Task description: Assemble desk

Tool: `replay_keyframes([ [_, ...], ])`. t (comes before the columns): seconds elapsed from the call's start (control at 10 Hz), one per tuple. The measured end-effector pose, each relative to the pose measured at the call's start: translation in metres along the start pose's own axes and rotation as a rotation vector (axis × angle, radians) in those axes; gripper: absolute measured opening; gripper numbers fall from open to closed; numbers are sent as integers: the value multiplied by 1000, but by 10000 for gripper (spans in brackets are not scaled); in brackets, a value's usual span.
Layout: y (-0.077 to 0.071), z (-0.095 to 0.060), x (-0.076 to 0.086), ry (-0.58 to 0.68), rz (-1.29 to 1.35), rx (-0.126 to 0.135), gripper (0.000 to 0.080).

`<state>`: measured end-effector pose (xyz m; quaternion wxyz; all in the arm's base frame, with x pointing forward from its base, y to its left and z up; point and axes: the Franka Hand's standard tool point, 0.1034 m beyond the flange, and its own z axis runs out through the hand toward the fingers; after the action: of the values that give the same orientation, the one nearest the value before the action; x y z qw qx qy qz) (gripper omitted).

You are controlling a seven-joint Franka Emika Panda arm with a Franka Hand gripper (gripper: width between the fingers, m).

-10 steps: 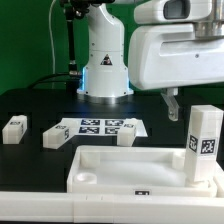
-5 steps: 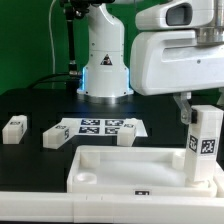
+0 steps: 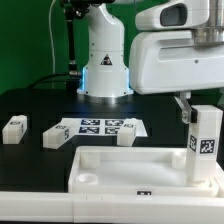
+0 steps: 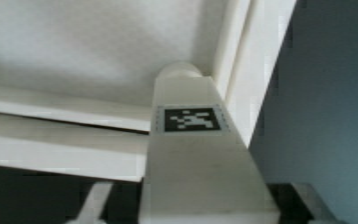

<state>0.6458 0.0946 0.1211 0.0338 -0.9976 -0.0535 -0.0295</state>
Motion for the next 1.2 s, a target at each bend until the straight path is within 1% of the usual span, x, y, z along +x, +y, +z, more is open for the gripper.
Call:
replay_keyframes([
  [0.1,0,0,0,1,40,1,288],
  [0.5,3,1,4,64,464,34,290],
  [0.7,4,1,4,62,653,37,290],
  [0.8,5,1,4,58,758,47,290],
  [1.2,5,1,3,45,1098,61,290],
])
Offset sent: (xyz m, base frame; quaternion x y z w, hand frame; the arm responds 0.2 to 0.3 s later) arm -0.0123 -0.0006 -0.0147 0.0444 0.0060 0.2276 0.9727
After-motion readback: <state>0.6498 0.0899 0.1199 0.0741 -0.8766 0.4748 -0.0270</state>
